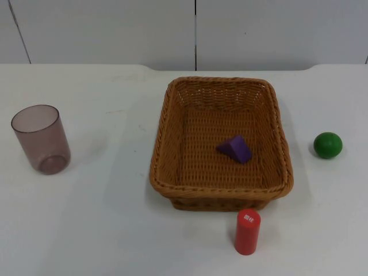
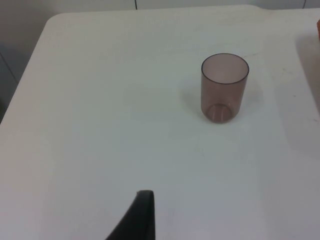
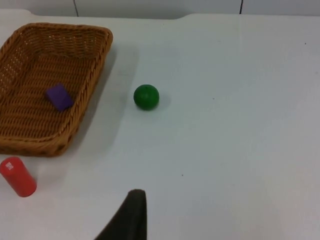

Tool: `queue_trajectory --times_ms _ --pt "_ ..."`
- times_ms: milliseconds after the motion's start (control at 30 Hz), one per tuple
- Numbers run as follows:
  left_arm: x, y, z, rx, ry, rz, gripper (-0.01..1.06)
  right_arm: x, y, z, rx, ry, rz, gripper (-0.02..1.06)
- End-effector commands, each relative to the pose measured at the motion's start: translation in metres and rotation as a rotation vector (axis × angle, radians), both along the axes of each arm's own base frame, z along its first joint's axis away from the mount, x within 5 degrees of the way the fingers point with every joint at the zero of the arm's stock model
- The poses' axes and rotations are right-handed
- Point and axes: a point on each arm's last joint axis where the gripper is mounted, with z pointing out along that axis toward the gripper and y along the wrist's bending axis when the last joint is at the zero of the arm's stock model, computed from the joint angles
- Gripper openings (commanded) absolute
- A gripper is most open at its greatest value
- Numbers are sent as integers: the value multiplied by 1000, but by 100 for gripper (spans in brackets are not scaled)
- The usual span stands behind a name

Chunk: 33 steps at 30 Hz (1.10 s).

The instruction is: Pick up the basket with the left hand and place the triangular block into the basket with the right hand.

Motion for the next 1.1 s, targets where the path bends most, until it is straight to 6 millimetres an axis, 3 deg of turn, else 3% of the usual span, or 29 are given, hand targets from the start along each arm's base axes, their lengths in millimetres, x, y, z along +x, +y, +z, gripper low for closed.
queue_trajectory --times_ms 0,200,1067 --pt "0 0 0 -6 -10 4 105 0 -2 0 -5 -8 -18 105" --pt "0 0 0 -6 -10 4 105 0 -7 1 20 -11 -94 105" --pt "0 0 0 -6 -10 4 105 0 -6 1 -36 -10 -53 105"
